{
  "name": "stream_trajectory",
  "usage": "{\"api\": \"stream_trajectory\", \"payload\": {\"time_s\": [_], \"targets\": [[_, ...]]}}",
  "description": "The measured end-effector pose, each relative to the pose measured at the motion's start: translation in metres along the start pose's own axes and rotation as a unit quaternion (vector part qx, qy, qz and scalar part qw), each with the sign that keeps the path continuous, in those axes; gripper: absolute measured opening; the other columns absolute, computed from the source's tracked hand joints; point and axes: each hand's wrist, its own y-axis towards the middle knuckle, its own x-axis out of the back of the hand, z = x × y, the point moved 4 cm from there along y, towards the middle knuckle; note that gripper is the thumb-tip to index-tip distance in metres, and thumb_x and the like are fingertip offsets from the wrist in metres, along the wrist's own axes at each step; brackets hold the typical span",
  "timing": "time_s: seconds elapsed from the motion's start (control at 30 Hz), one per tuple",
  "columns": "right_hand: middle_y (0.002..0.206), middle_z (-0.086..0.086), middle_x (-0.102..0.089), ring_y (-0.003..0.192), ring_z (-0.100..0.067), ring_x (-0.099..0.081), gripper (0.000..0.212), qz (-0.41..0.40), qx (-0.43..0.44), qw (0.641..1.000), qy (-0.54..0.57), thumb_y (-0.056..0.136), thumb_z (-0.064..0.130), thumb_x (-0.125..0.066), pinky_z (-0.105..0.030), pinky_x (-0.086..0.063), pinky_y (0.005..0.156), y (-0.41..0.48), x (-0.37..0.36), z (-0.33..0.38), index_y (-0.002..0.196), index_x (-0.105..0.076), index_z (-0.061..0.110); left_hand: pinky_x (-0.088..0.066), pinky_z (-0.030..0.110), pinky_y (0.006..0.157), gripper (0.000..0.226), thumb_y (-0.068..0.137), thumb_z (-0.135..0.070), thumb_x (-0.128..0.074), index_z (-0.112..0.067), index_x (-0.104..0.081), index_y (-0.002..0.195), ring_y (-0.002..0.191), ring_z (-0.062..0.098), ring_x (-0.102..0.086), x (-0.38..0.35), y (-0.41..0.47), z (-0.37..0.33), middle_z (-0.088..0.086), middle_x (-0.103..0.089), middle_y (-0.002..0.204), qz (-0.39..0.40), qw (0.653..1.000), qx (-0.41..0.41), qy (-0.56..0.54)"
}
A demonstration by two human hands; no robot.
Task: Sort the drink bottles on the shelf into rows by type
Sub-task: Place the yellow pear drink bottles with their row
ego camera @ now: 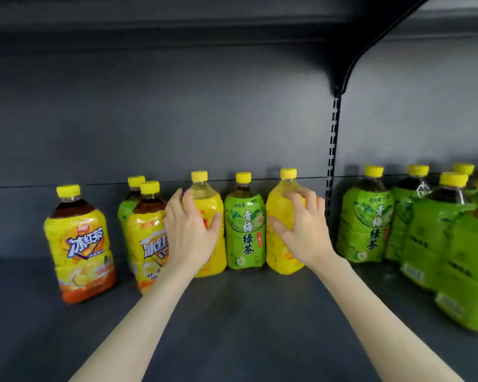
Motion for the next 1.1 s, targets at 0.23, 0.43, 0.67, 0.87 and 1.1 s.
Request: {"api": "stream_trajectory", "payload": {"time_s": [0.23, 0.43, 0.67, 0.87, 1.1], "targets": [[0.155, -0.012, -0.024, 0.140, -0.034, -0.025, 0.092, -0.012, -0.112, 0.991, 0.079, 0.084, 0.046, -0.065, -0.048, -0.026, 0.113, 0.017, -0.019, -0.018, 0.151, -0.011, 0.014, -0.034, 0.045, 0.091, 0.092, 0.083, -0.052, -0.059, 0.006, -0.022, 0.143, 0.118, 0.039, -0.041, -0.015, 0.025, 0.000, 0.025, -0.048, 0.133, -0.023, 1.000, -0.005, 0.020], [0.146, -0.010, -0.037, 0.136, -0.033, -0.030, 0.104, -0.001, -0.191, 0.976, 0.103, 0.069, 0.067, -0.068, -0.053, -0.029, 0.110, 0.021, -0.027, -0.037, 0.149, -0.023, 0.016, -0.035, 0.046, 0.084, 0.068, 0.084, -0.050, -0.060, 0.006, -0.050, 0.123, 0.106, 0.040, -0.044, -0.013, 0.041, 0.001, 0.024, -0.054, 0.115, -0.048, 0.999, 0.017, 0.007], [0.130, -0.016, -0.047, 0.123, -0.035, -0.042, 0.095, -0.022, -0.169, 0.980, 0.099, 0.067, 0.062, -0.072, -0.052, -0.039, 0.103, 0.018, -0.018, -0.037, 0.142, -0.037, 0.015, -0.039, 0.033, 0.072, 0.043, 0.087, -0.035, -0.063, 0.002, -0.052, 0.106, 0.093, 0.034, -0.055, -0.010, 0.035, 0.000, 0.019, -0.049, 0.107, -0.071, 0.985, -0.006, -0.158], [0.127, -0.013, -0.044, 0.124, -0.033, -0.039, 0.105, 0.010, -0.142, 0.987, 0.071, 0.058, 0.072, -0.068, -0.050, -0.040, 0.103, 0.002, -0.002, -0.017, 0.144, -0.033, 0.024, -0.032, 0.021, 0.072, 0.035, 0.084, -0.033, -0.067, -0.001, -0.059, 0.095, 0.083, 0.015, -0.045, 0.013, 0.019, -0.009, 0.006, -0.046, 0.094, -0.084, 0.968, -0.038, -0.231], [0.112, 0.000, -0.045, 0.110, -0.022, -0.049, 0.097, 0.008, -0.129, 0.986, 0.109, 0.043, 0.086, -0.057, -0.046, -0.049, 0.091, -0.024, 0.013, 0.010, 0.124, -0.043, 0.033, -0.046, 0.024, 0.071, 0.029, 0.078, -0.038, -0.072, -0.012, -0.063, 0.087, 0.081, 0.013, -0.056, 0.035, 0.000, -0.014, 0.000, -0.056, 0.089, -0.074, 0.946, -0.010, -0.315]]}}
